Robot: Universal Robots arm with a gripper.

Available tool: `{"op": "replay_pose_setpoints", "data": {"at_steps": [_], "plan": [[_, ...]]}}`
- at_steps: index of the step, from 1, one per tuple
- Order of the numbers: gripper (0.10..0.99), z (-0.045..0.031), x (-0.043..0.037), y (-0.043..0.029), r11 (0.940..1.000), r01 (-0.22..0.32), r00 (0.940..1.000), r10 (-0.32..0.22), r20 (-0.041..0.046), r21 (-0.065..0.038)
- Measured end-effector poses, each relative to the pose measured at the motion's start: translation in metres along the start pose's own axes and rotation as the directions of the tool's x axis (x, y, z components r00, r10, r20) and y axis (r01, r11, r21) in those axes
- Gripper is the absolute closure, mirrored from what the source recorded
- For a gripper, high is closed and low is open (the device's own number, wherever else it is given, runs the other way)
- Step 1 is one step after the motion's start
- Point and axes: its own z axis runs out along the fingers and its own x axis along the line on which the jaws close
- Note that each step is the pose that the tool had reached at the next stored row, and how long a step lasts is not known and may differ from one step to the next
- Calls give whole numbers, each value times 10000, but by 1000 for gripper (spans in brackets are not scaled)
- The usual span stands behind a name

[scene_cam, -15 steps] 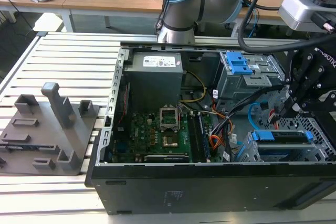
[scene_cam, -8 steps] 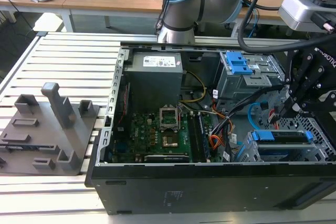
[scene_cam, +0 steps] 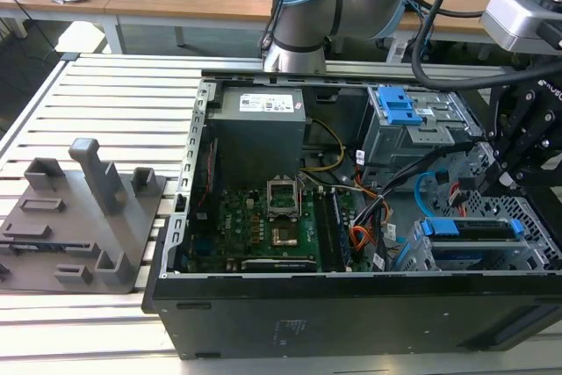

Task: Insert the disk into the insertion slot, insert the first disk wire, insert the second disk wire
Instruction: 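Insert the disk into the insertion slot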

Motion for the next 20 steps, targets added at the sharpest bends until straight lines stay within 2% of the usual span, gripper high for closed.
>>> {"op": "replay_pose_setpoints", "data": {"at_steps": [12,16,20], "plan": [[980,134,8,-11,10000,-1,10000,1,-2,0],[980,207,8,-17,10000,0,10000,0,-2,0],[980,229,7,-26,10000,1,10000,-1,-3,0]]}}
